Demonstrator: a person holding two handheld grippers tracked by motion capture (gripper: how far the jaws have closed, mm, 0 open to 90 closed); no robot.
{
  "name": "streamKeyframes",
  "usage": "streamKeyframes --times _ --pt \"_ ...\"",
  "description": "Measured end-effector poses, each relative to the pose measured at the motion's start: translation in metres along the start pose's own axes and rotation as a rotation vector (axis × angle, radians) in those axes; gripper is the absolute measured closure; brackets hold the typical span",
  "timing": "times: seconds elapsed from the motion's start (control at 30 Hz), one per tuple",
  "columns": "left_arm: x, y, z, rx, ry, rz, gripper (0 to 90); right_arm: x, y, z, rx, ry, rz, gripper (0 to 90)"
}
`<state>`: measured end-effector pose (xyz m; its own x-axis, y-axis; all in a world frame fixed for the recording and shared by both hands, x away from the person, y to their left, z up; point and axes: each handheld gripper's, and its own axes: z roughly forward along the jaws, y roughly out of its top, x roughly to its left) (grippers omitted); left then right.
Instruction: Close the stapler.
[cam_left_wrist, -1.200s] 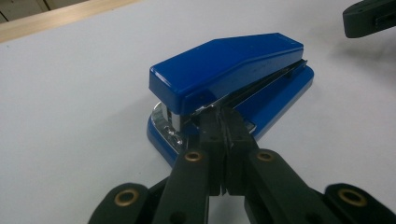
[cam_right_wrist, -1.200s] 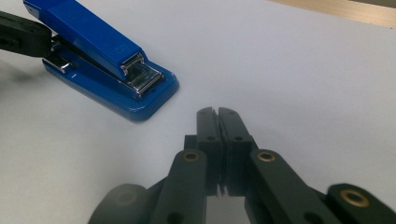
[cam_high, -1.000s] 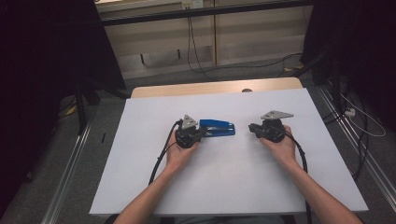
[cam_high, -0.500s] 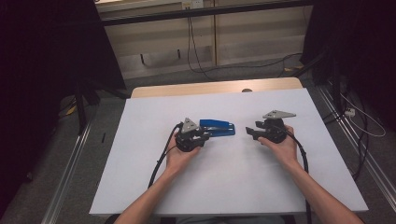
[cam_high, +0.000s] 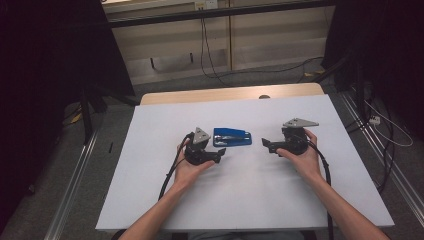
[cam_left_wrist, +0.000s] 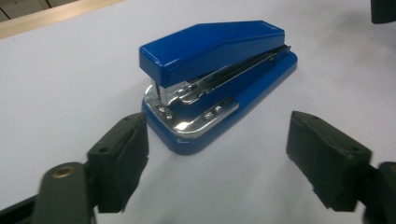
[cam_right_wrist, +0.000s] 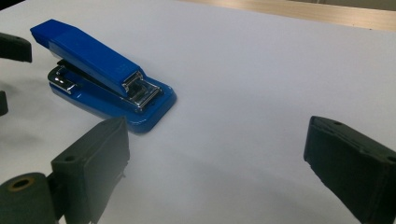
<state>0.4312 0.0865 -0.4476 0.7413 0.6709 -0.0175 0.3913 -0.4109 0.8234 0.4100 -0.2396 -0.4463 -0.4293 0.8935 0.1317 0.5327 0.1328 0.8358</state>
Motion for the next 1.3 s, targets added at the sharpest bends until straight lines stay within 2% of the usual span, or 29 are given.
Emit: streamKeyframes --times 0.07,0.1,0.2,0.3,0.4,0.5,0.57,0.67,0.77,0.87,0.93,1.07,1.17,1.3 --pt "0.002 0.001 -0.003 -0.009 0.014 -0.011 13.2 0.002 0.000 0.000 -0.006 -0.003 -0.006 6.1" --pt "0.003 0.001 -0.004 -0.013 0.009 -0.024 8.9 0.003 0.001 -0.001 -0.011 -0.002 -0.009 5.4" --pt "0.006 0.002 -0.008 -0.029 0.014 -0.029 4.5 0.006 0.001 -0.002 -0.027 -0.004 -0.019 4.9" --pt "0.006 0.003 -0.011 -0.042 0.024 -0.019 4.0 0.009 0.001 -0.004 -0.039 -0.003 -0.025 3.9" --pt "0.006 0.004 -0.014 -0.053 -0.008 -0.038 4.0 0.011 0.001 -0.007 -0.059 0.011 -0.030 3.8" --pt "0.003 0.004 -0.021 -0.077 -0.027 -0.036 4.1 0.013 0.000 -0.010 -0.068 -0.003 -0.026 4.3" --pt "0.002 0.004 -0.026 -0.082 -0.020 -0.035 4.4 0.014 -0.001 -0.013 -0.075 -0.022 -0.025 4.0" --pt "0.001 0.002 -0.032 -0.088 -0.008 0.005 4.3 0.014 0.000 -0.018 -0.085 -0.038 -0.018 4.2" --pt "0.002 -0.001 -0.037 -0.089 -0.007 0.008 4.3 0.014 -0.001 -0.022 -0.088 -0.046 -0.023 3.8" --pt "0.006 -0.002 -0.045 -0.099 0.016 -0.015 4.3 0.015 -0.005 -0.026 -0.077 -0.062 -0.036 3.5" --pt "0.008 -0.004 -0.050 -0.109 0.017 -0.032 4.3 0.015 -0.008 -0.029 -0.078 -0.064 -0.033 3.2" --pt "0.011 -0.011 -0.058 -0.121 0.034 -0.031 3.8 0.015 -0.010 -0.037 -0.093 -0.091 -0.030 3.1" --pt "0.012 -0.014 -0.063 -0.144 0.048 -0.038 3.5 0.014 -0.010 -0.042 -0.115 -0.085 -0.001 3.4" --pt "0.014 -0.017 -0.072 -0.161 0.062 -0.054 3.5 0.015 -0.012 -0.050 -0.123 -0.083 0.003 3.3"
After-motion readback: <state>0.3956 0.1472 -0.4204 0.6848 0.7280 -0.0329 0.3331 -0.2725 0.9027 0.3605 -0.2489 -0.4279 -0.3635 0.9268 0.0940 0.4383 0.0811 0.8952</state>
